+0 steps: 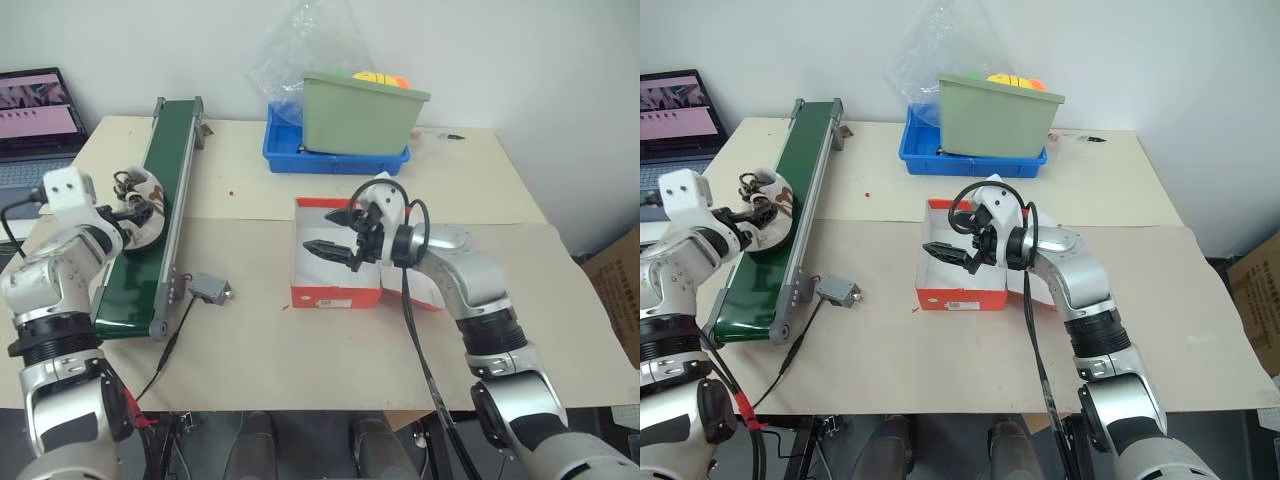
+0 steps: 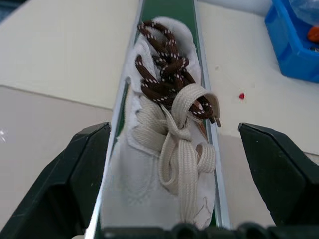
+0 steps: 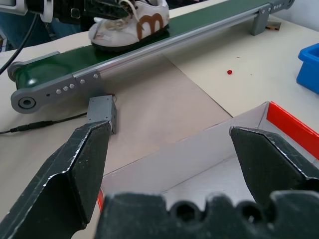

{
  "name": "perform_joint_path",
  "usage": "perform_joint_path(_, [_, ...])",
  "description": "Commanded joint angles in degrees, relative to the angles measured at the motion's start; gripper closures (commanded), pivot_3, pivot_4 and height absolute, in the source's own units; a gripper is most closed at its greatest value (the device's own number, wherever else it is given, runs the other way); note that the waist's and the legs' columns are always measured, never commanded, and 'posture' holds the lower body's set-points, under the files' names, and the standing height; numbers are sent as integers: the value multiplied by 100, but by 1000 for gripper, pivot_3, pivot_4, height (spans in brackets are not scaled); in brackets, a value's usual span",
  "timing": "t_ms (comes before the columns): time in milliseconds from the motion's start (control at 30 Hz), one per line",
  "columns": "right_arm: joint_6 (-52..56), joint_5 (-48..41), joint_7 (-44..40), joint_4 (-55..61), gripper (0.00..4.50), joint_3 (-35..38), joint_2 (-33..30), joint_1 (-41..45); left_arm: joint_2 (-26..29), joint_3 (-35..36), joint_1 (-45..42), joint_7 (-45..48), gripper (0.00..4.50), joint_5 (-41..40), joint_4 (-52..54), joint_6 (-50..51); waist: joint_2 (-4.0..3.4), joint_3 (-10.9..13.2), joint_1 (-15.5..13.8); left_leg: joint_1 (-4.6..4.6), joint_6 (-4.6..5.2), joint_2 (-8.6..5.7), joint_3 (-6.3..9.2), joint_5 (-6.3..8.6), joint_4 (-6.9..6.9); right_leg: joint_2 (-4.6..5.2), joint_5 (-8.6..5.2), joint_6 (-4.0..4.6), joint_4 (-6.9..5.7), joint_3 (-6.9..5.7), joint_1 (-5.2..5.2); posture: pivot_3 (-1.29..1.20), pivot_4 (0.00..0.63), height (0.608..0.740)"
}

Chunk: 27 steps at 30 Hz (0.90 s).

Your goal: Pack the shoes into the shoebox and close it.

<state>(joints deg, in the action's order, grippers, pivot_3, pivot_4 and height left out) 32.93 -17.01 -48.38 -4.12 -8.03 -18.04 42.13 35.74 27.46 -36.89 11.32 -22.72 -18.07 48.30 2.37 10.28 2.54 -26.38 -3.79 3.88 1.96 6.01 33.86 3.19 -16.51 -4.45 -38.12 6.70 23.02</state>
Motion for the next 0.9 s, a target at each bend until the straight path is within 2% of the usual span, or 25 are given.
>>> perform_joint_path(33, [-51,-37,17,228,0,67,-77,85,29,165,113,-110,1841,-103,258,275,0,0,-1,0,0,0,0,0,-1,0,0,0,-1,0,0,0,150,740])
perform_joint_path(233, [-108,15,38,185,0,19,-124,106,-215,420,40,-220,4015,-346,738,363,0,0,-81,1,-6,-1,5,-4,3,0,1,-1,-4,-7,-4,0,150,740])
perform_joint_path(300, [-103,18,39,191,0,13,-128,101,-302,401,-22,-143,4491,-452,1010,225,2,-1,-96,1,-9,-1,5,-6,4,0,2,-2,-2,-8,-6,0,150,740])
perform_joint_path(433, [-55,-36,49,213,0,39,-92,99,-538,330,-216,71,4491,-828,1714,61,3,-2,-95,-5,-9,0,6,-6,0,0,2,-1,2,-8,0,0,150,740])
perform_joint_path(567, [295,-503,227,227,0,434,160,209,-927,-185,-323,406,4491,-1491,2873,361,4,-2,-110,-7,-10,-1,6,-6,-1,2,3,-1,3,-7,-2,0,150,740])
perform_joint_path(667, [1069,-1365,716,126,0,1201,587,503,-1168,-628,-261,354,4491,-1528,3422,313,3,-2,-99,-4,-9,-1,6,-6,1,1,3,0,0,-5,-5,0,150,740])
perform_joint_path(767, [1770,-2364,1618,-155,0,2188,1188,929,-1488,-956,-266,292,4491,-1602,3592,233,3,-2,-33,-2,-9,1,7,-6,1,-1,4,2,-7,-3,-3,0,150,740])
perform_joint_path(900, [2157,-3024,2321,-239,0,2824,1500,1214,-1776,-1379,-351,290,4491,-1572,3662,94,3,-2,-11,-3,-8,0,9,-6,0,0,4,2,-3,-5,-4,0,150,740])
